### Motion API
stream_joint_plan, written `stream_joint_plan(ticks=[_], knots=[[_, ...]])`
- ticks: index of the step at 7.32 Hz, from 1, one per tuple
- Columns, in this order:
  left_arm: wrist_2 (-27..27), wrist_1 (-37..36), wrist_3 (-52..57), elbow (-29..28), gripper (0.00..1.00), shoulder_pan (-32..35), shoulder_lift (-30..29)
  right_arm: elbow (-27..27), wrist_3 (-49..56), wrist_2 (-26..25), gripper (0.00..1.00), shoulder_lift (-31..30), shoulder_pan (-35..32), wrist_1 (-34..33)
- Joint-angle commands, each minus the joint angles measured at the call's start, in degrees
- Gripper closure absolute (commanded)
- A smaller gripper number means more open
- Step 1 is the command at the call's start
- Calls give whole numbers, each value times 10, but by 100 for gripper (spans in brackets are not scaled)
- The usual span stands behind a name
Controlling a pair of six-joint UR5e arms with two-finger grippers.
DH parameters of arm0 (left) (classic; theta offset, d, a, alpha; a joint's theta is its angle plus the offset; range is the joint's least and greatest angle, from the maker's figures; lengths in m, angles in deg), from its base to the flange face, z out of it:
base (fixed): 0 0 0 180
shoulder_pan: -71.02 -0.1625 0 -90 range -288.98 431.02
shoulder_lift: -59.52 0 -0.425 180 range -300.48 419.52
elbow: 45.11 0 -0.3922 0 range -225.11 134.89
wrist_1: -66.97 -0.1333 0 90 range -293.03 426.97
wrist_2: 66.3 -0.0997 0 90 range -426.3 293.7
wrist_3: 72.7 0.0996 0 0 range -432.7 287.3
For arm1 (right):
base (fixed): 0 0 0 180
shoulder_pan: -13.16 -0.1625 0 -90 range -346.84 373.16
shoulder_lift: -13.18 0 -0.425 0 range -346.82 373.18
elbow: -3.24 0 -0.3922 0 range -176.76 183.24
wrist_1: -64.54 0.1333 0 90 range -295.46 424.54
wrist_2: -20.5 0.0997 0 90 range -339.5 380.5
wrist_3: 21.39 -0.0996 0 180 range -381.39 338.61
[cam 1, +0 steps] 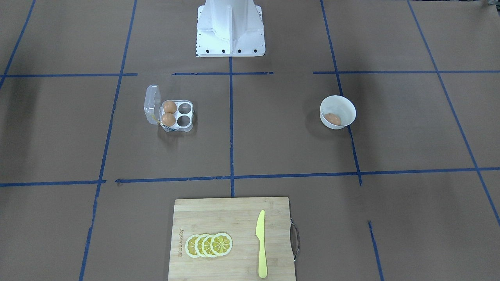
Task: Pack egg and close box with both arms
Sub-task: 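Move the left gripper toward the white bowl holding the brown egg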
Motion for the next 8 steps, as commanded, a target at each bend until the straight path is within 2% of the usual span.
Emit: stream_joint_plan(ticks=[1,6,8], knots=[[11,-1,4,10,0,2,1,4,-1,0,0,0,0,0],[23,0,-2,17,0,1,1,4,-1,0,0,-1,0,-1],[23,23,4,15,0,1,3,4,-1,1,0,-3,0,0]])
